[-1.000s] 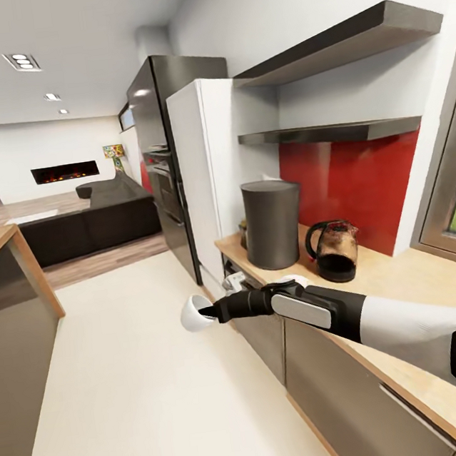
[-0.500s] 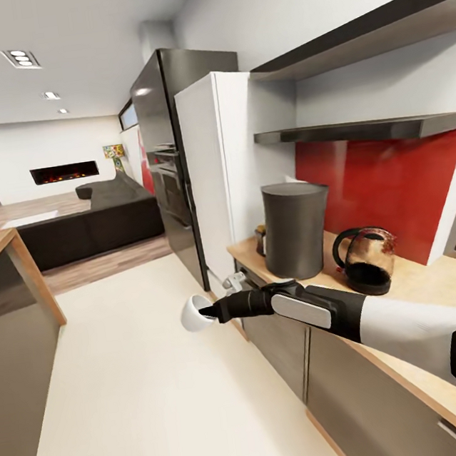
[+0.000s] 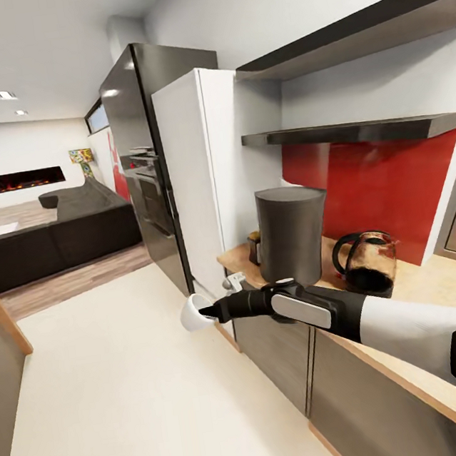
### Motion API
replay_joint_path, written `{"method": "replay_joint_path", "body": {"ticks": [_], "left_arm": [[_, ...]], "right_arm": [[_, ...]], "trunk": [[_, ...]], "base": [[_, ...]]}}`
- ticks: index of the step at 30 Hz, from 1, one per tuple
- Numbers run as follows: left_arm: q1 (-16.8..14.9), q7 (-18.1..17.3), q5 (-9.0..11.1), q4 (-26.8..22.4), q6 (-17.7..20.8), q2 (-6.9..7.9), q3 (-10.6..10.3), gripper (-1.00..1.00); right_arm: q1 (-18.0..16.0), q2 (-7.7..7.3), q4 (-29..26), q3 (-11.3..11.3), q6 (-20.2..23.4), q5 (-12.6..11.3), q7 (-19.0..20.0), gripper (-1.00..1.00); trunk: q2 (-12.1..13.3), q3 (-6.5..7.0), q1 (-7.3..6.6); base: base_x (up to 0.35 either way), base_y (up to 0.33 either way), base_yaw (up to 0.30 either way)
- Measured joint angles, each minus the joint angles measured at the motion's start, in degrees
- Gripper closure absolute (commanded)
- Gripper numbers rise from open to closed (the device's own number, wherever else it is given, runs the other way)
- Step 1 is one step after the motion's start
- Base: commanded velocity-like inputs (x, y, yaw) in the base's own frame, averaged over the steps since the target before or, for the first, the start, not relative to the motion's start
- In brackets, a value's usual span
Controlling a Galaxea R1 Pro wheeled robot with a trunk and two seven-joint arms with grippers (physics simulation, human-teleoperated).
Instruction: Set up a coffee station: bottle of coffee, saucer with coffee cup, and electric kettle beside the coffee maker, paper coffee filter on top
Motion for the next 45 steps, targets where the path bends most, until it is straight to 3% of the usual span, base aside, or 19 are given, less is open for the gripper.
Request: {"method": "replay_joint_path", "body": {"ticks": [15,36,45], "left_arm": [[0.0,0.0,0.0,0.0,0.0,-0.01,0.0,-1.0],[-0.1,0.0,0.0,0.0,0.0,0.07,0.0,-1.0],[-0.4,0.0,0.0,0.0,0.0,0.07,0.1,-1.0]], "right_arm": [[0.0,0.03,0.0,0.0,0.0,0.0,0.0,1.0],[0.0,0.09,0.1,0.0,0.0,0.0,0.0,1.0],[0.0,0.1,0.1,0.0,0.0,0.0,0.0,1.0]], "trunk": [[0.0,0.0,0.02],[0.0,0.19,0.02],[0.0,0.43,0.02]], "base": [[0.031,0.259,-0.021],[0.0,0.008,0.0],[0.0,0.0,-0.238]]}}
